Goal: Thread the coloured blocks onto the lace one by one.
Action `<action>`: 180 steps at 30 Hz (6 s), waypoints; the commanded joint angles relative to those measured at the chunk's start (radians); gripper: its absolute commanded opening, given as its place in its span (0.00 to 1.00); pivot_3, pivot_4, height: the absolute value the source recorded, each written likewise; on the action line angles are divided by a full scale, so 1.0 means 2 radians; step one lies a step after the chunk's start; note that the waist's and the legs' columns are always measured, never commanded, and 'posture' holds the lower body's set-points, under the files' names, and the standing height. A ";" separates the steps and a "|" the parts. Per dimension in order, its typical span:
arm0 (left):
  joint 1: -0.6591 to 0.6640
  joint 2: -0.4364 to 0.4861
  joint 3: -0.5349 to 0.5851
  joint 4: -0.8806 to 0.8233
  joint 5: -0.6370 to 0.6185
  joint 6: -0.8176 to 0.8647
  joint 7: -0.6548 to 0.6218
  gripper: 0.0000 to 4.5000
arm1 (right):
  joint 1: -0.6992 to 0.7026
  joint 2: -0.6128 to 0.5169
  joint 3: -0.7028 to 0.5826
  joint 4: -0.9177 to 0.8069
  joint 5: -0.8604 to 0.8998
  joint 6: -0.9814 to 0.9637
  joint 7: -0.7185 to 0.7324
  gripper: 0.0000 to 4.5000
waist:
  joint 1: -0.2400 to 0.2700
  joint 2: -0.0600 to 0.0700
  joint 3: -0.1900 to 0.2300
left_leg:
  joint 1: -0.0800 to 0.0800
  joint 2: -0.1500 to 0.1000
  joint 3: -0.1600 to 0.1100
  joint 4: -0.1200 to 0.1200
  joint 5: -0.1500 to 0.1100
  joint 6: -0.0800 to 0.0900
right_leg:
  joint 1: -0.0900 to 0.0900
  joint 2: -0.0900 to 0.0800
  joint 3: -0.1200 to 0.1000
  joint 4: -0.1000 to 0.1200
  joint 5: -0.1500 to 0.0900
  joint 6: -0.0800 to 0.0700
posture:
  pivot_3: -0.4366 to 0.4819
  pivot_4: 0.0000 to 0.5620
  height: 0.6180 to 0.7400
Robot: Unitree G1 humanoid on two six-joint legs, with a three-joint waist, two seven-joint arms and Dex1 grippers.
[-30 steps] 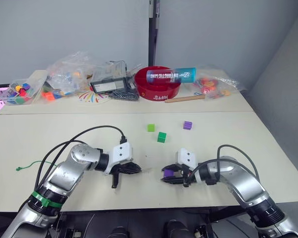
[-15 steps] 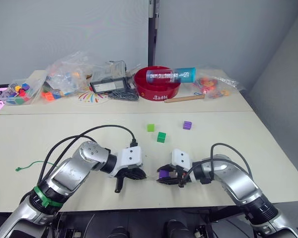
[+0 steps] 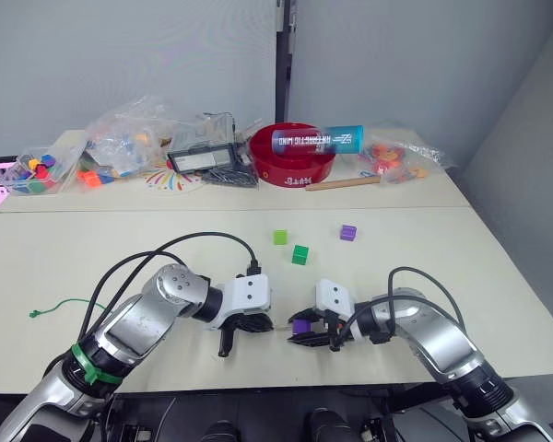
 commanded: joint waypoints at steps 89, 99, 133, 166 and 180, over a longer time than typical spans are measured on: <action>0.064 -0.041 0.049 0.131 0.007 -0.206 -0.028 0.00 | 0.025 -0.045 -0.030 -0.038 0.010 0.038 -0.025 0.27 | 0.006 0.000 0.000 | 0.000 0.000 0.000 0.001 0.000 0.000 | 0.001 -0.001 0.000 0.000 0.000 0.000 | 0.48 0.27 0.92; 0.080 0.033 0.079 0.153 0.004 -0.259 -0.071 0.00 | 0.021 -0.038 -0.019 -0.035 0.007 0.035 -0.026 0.27 | 0.001 0.000 0.000 | 0.000 0.000 0.000 0.001 0.000 0.000 | 0.000 -0.001 0.000 0.000 0.000 0.000 | 0.48 0.27 0.92; 0.096 -0.026 0.077 0.130 -0.006 -0.225 -0.026 0.63 | 0.072 -0.024 -0.062 0.005 0.021 -0.051 0.000 0.70 | 0.002 0.000 0.000 | 0.000 0.000 0.000 0.001 0.000 0.000 | 0.001 0.000 0.000 0.000 0.000 0.000 | 0.48 0.27 0.92; 0.109 -0.041 0.077 0.169 -0.006 -0.247 -0.014 0.00 | 0.069 -0.006 -0.065 0.044 0.022 -0.105 -0.001 0.27 | 0.000 0.000 0.000 | 0.001 0.000 0.000 0.001 0.000 0.000 | 0.001 0.000 0.000 0.001 0.000 0.000 | 0.48 0.27 0.92; 0.046 -0.002 0.064 0.017 -0.044 -0.057 -0.037 0.00 | 0.025 0.005 -0.022 0.050 -0.004 -0.102 0.018 0.27 | 0.000 0.000 0.000 | 0.000 0.000 0.000 0.001 0.000 0.000 | 0.000 0.000 0.000 0.001 0.000 0.000 | 0.48 0.27 0.92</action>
